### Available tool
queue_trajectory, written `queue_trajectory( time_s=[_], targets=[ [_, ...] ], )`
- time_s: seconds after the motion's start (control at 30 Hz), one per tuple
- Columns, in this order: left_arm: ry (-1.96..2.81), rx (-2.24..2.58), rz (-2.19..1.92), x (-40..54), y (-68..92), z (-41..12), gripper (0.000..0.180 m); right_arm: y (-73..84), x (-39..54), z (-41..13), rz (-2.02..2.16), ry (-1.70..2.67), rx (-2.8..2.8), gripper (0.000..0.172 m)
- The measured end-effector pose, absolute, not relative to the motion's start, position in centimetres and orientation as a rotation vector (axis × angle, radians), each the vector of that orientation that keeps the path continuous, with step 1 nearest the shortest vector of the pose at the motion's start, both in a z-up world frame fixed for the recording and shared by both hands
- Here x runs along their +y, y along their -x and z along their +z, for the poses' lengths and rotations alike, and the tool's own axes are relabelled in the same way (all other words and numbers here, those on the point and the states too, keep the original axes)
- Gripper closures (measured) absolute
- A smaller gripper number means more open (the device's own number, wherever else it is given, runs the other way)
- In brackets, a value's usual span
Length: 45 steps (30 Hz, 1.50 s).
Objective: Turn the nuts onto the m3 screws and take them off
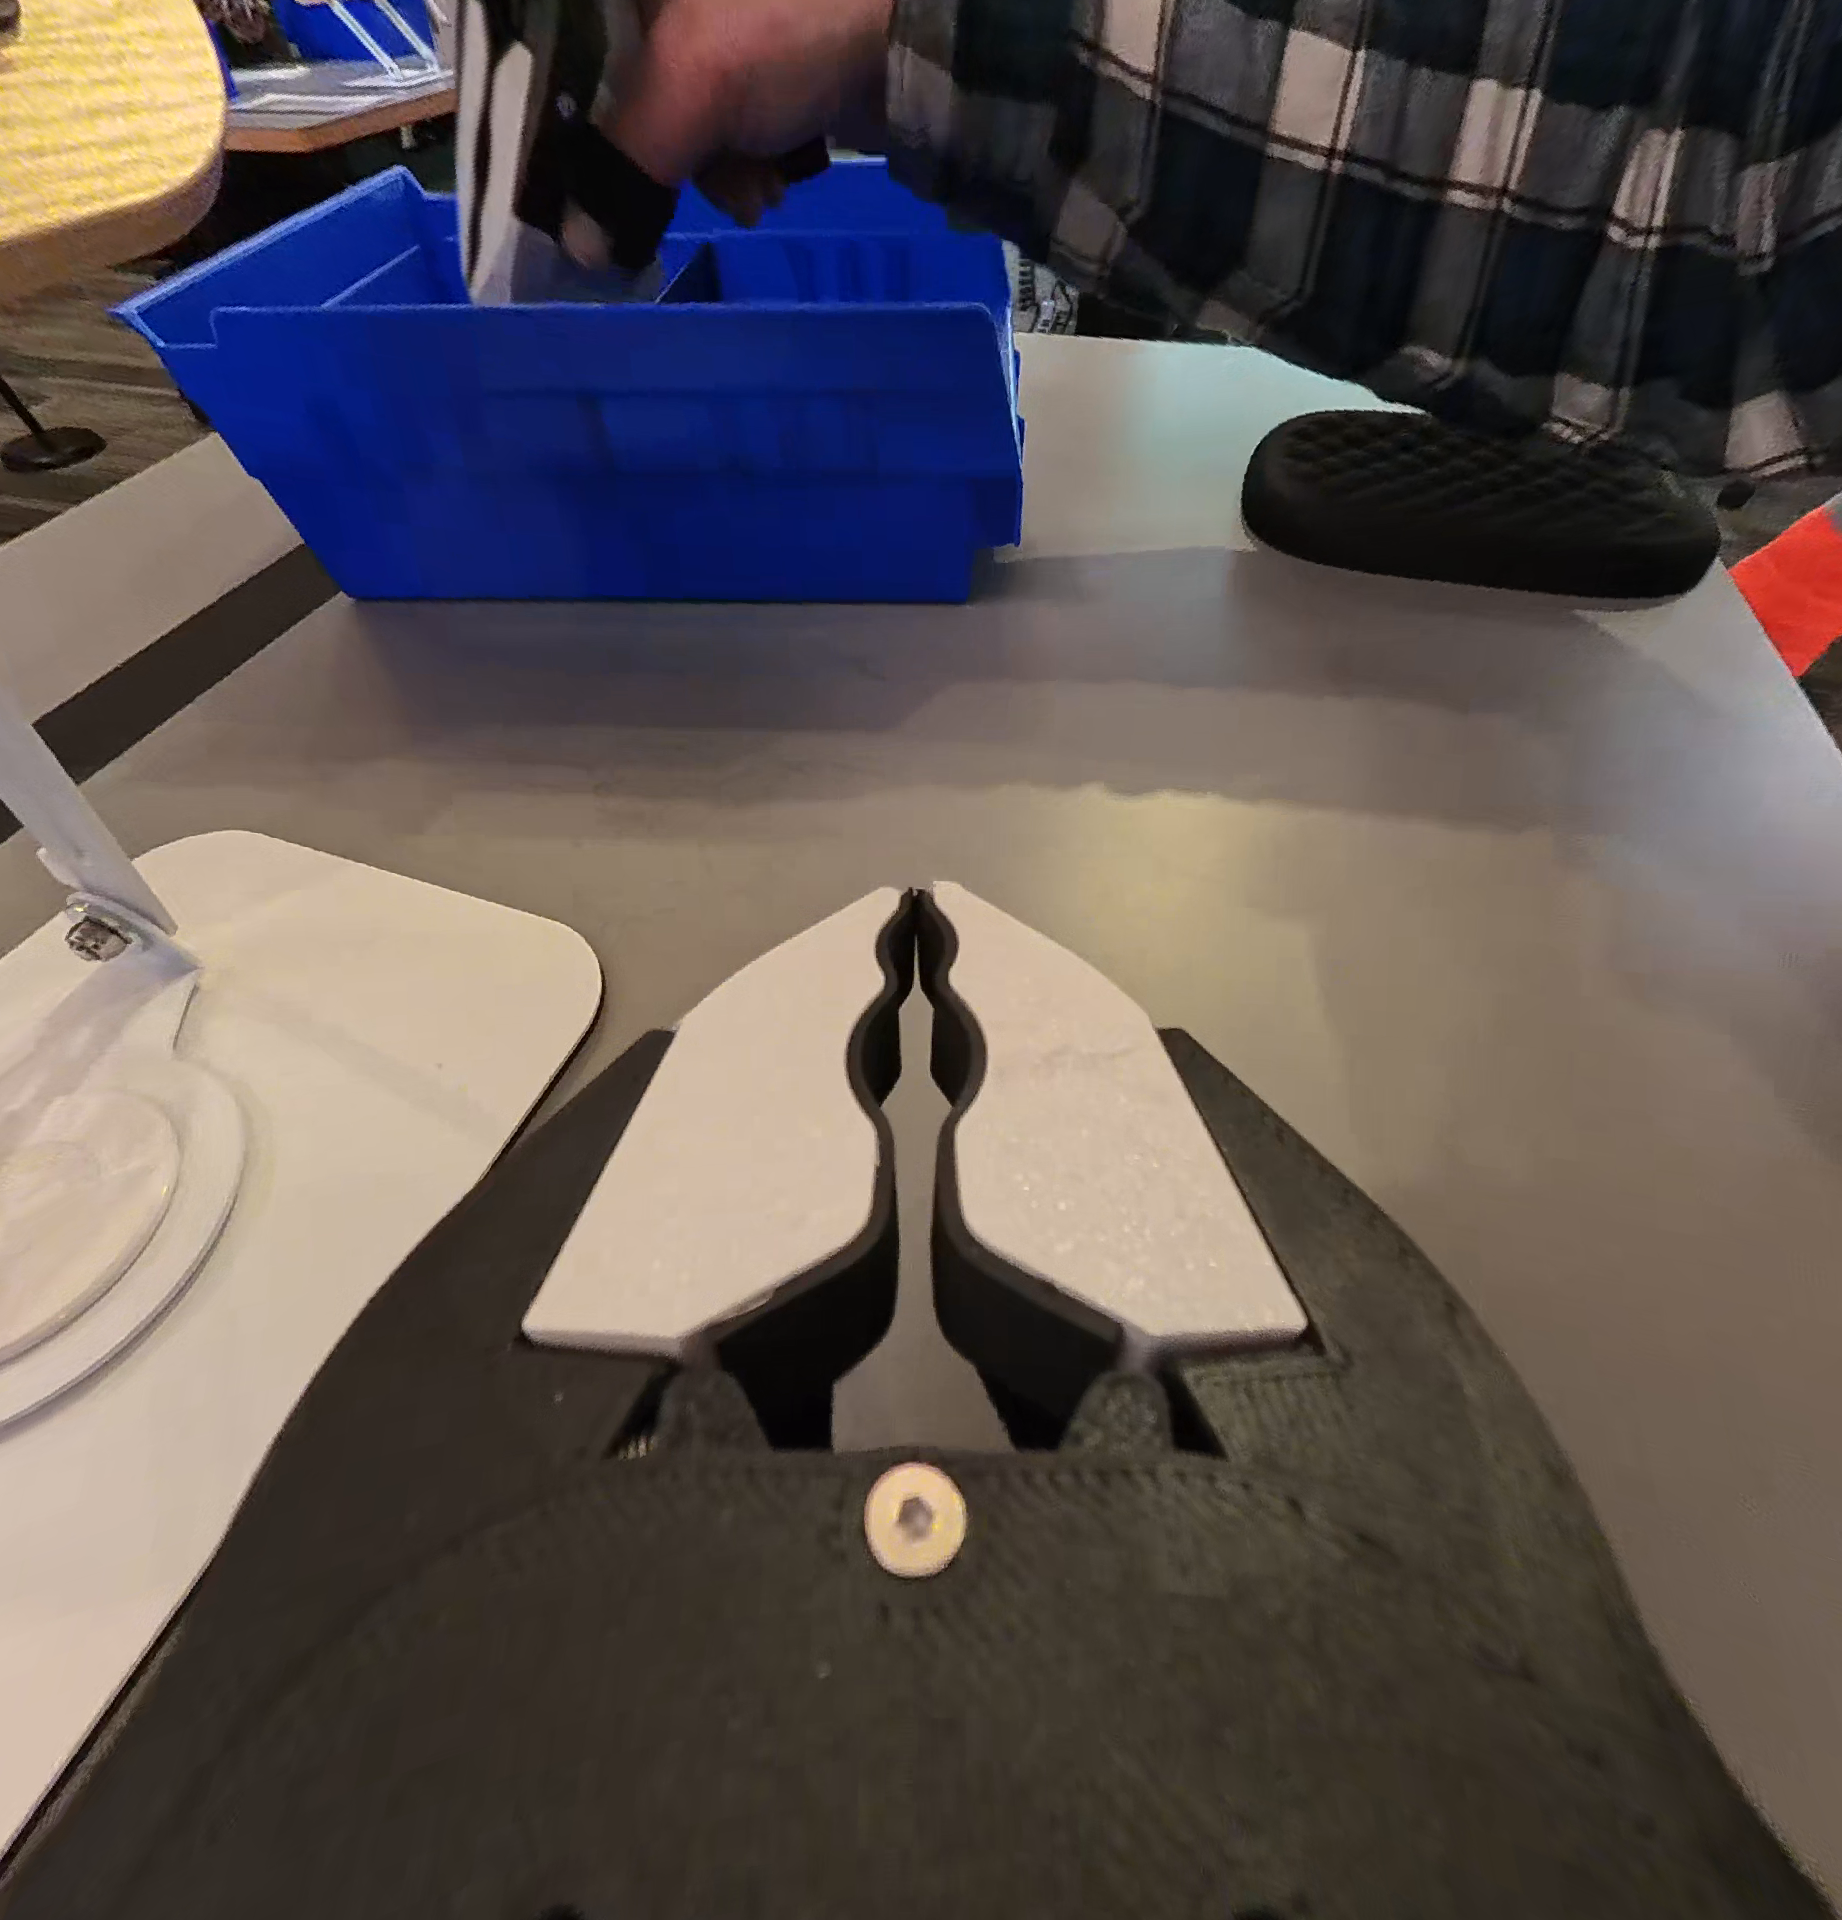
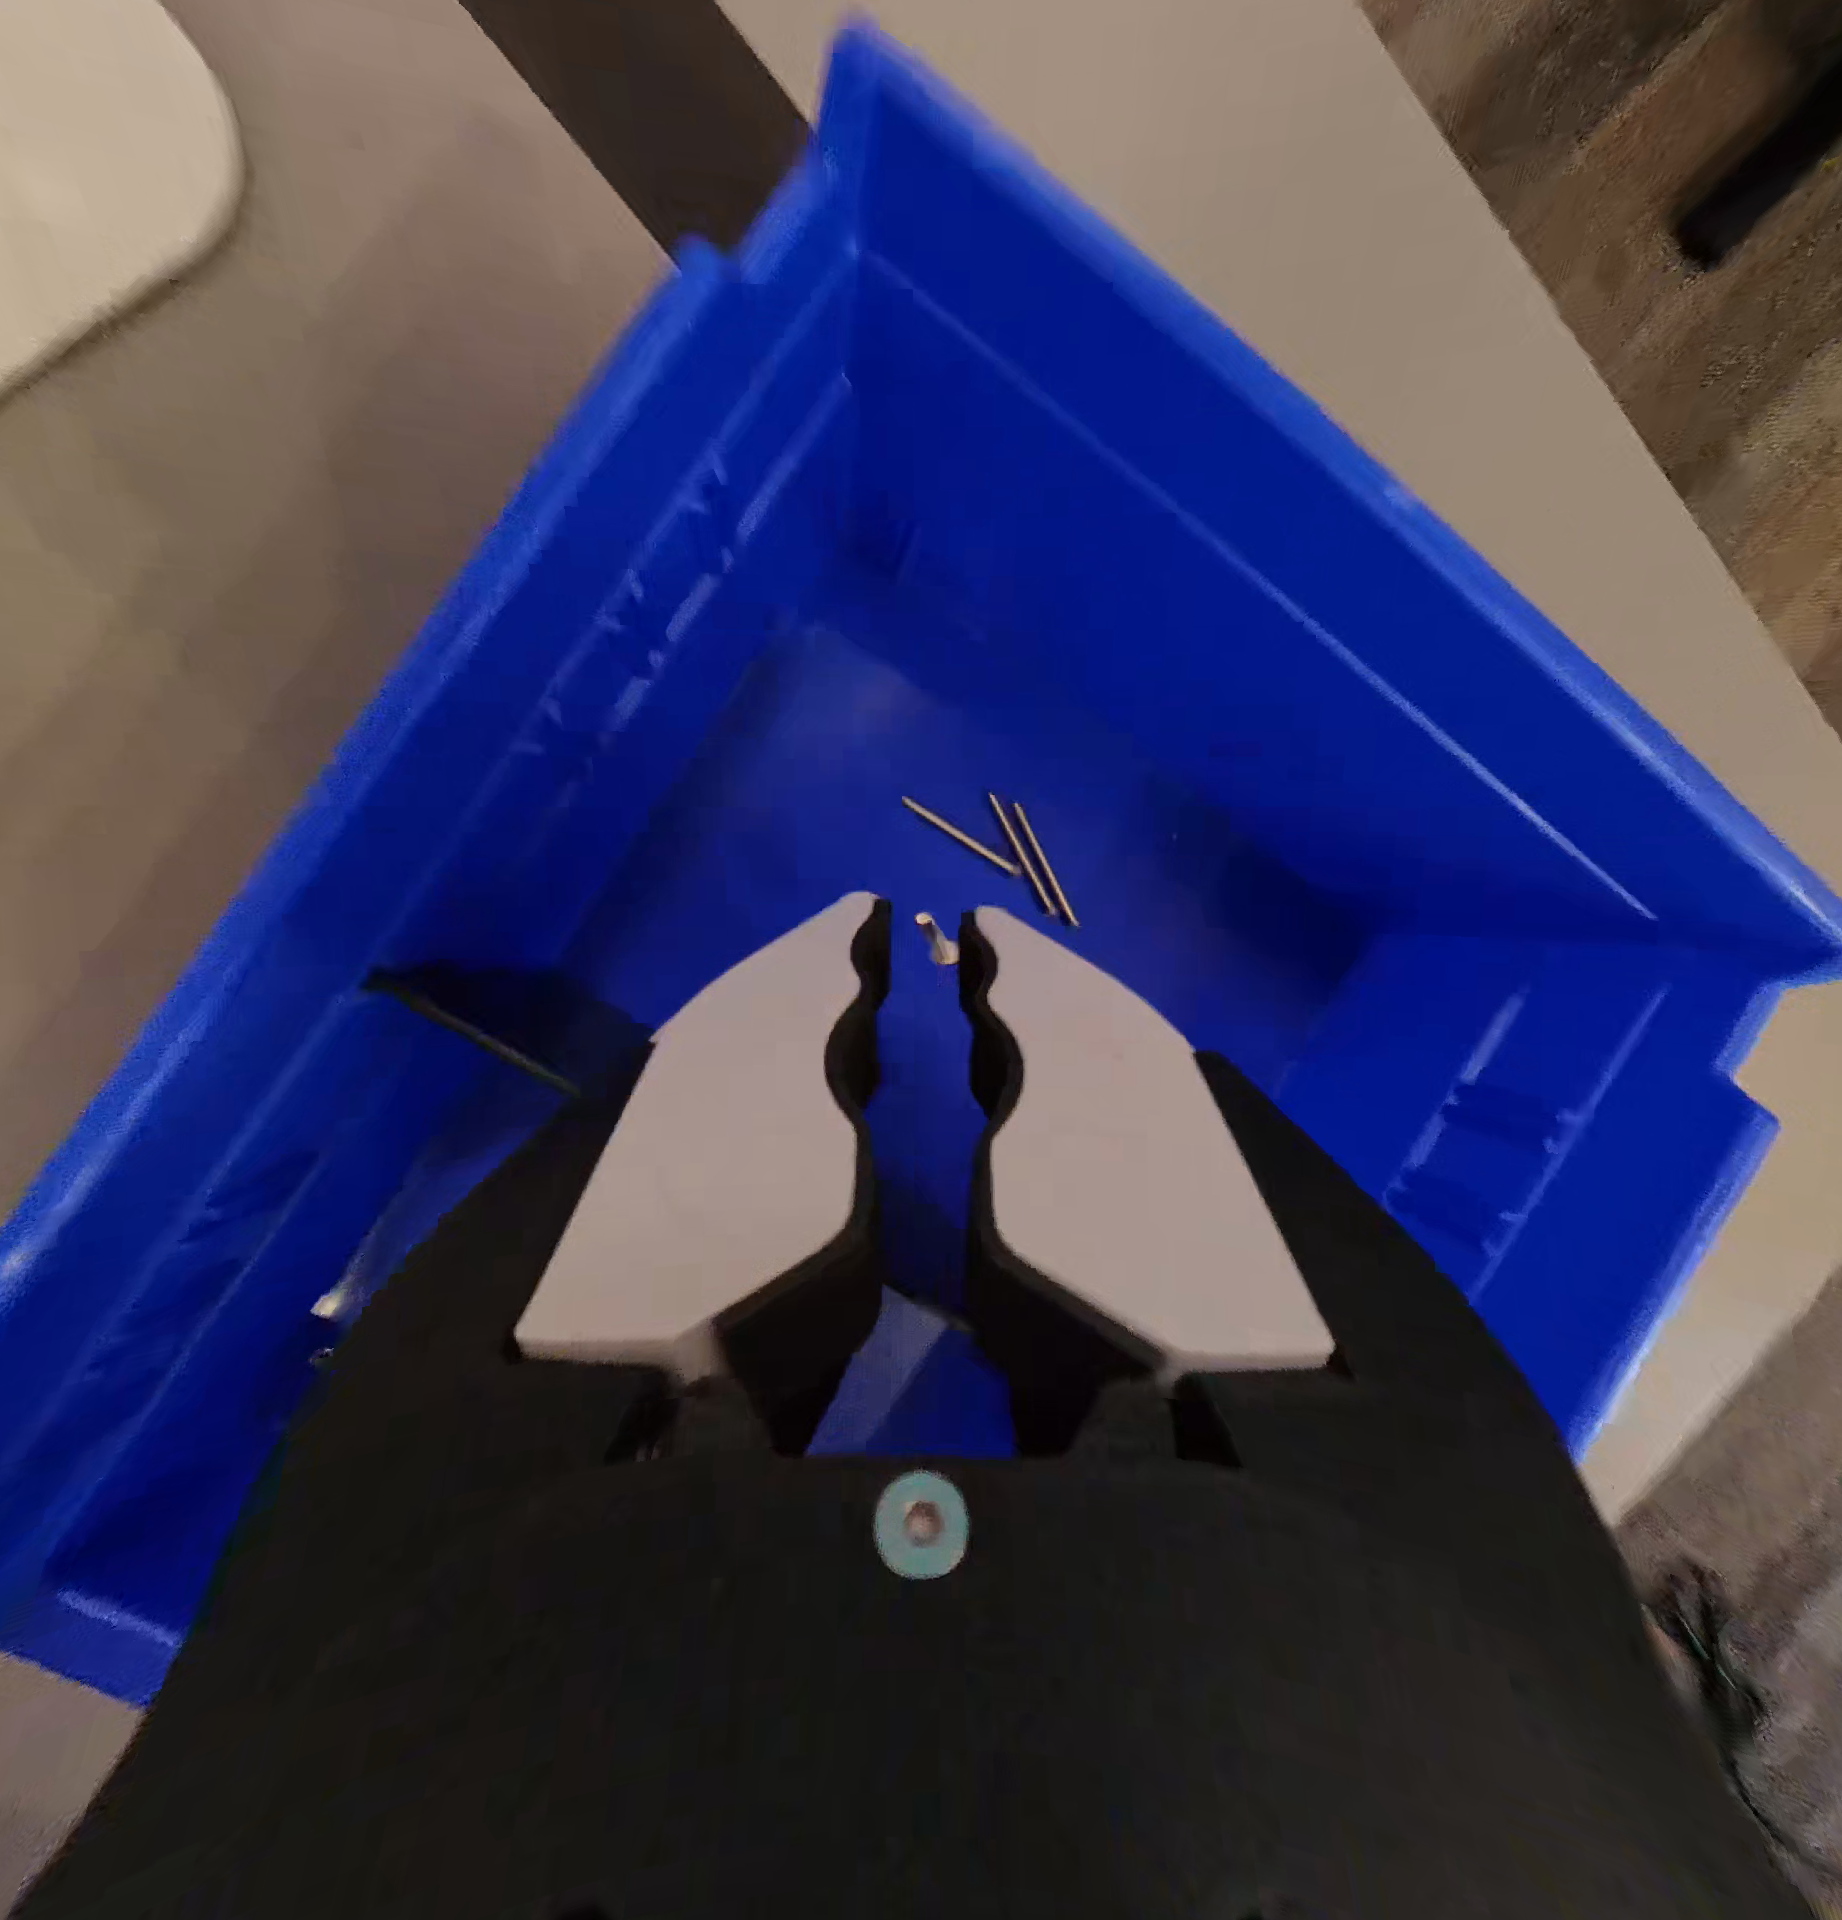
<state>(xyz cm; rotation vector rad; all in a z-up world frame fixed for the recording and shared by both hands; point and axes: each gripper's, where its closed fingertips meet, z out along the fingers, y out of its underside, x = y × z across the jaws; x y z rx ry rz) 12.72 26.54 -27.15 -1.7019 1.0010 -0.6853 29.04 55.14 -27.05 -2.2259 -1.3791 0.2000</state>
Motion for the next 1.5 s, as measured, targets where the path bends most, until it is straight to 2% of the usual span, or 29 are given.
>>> queue_trajectory(
  time_s=[0.23,0.57,0.7,0.83,0.93,1.1,1.2,1.37,1.43,1.5],
  targets=[
    [1.696,0.999,-0.683,26.1,-12.2,-26.5,0.180,-30.1,53.6,-22.3,0.209,2.127,-1.297,0.149],
    [1.781,0.790,-0.359,25.2,-3.2,-22.4,0.149,-39.8,48.6,-18.3,-0.006,2.095,-1.092,0.132],
    [1.845,0.562,-0.090,24.4,5.9,-20.0,0.141,-43.8,47.0,-18.9,-0.042,2.148,-1.005,0.121],
    [1.926,0.289,0.204,23.0,17.6,-18.9,0.123,-47.0,46.0,-20.9,-0.042,2.227,-0.922,0.106],
    [2.012,0.070,0.313,22.1,25.2,-20.0,0.098,-48.0,45.3,-22.8,0.023,2.278,-0.882,0.105],
    [2.132,-0.156,0.239,21.7,31.1,-24.5,0.088,-47.5,44.6,-25.4,0.167,2.335,-0.855,0.107],
    [2.175,-0.217,0.125,22.3,31.9,-27.1,0.095,-47.2,44.6,-26.5,0.176,2.355,-0.856,0.108],
    [2.240,-0.200,0.067,23.1,32.3,-29.6,0.137,-47.6,45.0,-27.5,0.169,2.391,-0.845,0.119],
    [2.241,-0.225,0.037,23.4,32.4,-30.2,0.143,-47.6,45.3,-28.1,0.194,2.399,-0.827,0.124],
    [2.243,-0.229,0.014,23.5,32.6,-30.3,0.162,-47.1,45.4,-28.3,0.277,2.396,-0.801,0.135]
  ],
)
